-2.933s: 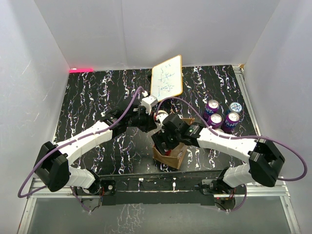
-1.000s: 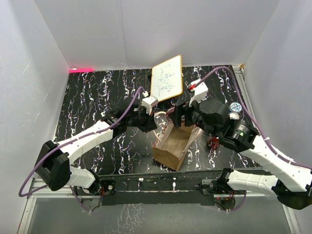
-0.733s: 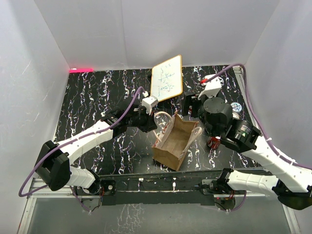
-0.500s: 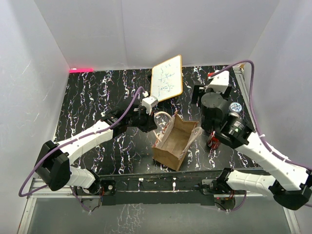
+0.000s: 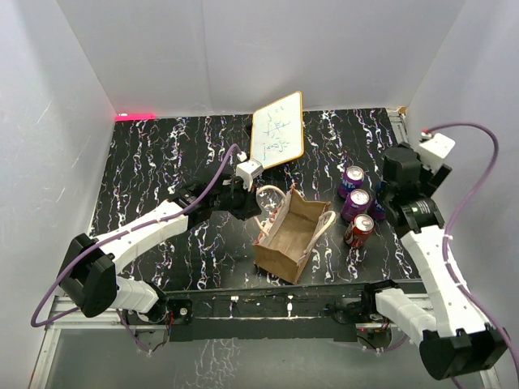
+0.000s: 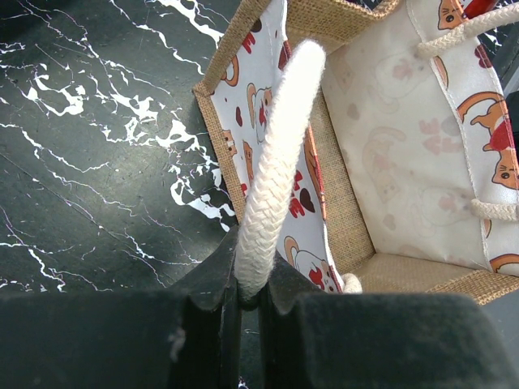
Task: Take the beverage out of the canvas bag
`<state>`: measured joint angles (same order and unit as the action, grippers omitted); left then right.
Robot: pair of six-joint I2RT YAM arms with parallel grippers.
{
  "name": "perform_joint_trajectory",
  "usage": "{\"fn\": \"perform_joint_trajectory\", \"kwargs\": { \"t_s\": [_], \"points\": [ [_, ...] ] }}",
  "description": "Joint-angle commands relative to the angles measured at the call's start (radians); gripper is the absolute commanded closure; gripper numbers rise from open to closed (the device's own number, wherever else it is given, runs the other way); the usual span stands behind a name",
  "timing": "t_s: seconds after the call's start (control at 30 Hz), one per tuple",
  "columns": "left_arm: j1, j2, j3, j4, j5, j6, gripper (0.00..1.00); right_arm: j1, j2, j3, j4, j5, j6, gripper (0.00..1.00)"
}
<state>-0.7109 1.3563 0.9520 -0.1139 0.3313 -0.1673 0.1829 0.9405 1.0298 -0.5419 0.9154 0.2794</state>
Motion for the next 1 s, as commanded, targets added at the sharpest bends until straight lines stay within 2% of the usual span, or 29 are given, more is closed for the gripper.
{"fn": "perform_joint_trajectory", "kwargs": {
  "t_s": [0.0, 0.17, 0.43, 0.97],
  "points": [
    [-0.004, -0.020, 0.028, -0.020, -0.002, 0.010, 1.00, -0.078, -0.119, -0.051, 0.007, 0.033, 0.149, 0.92],
    [-0.004, -0.029, 0.028, -0.022, -0.005, 0.011, 1.00, -0.121, -0.196, -0.157, -0.094, 0.039, 0.357, 0.92],
    [-0.004, -0.032, 0.026, -0.020, -0.004, 0.011, 1.00, -0.127, -0.213, -0.284, -0.106, 0.071, 0.619, 0.92],
    [-0.003, -0.028, 0.027, -0.020, -0.004, 0.011, 1.00, -0.127, -0.184, -0.516, 0.051, 0.075, 0.740, 0.92]
  ]
}}
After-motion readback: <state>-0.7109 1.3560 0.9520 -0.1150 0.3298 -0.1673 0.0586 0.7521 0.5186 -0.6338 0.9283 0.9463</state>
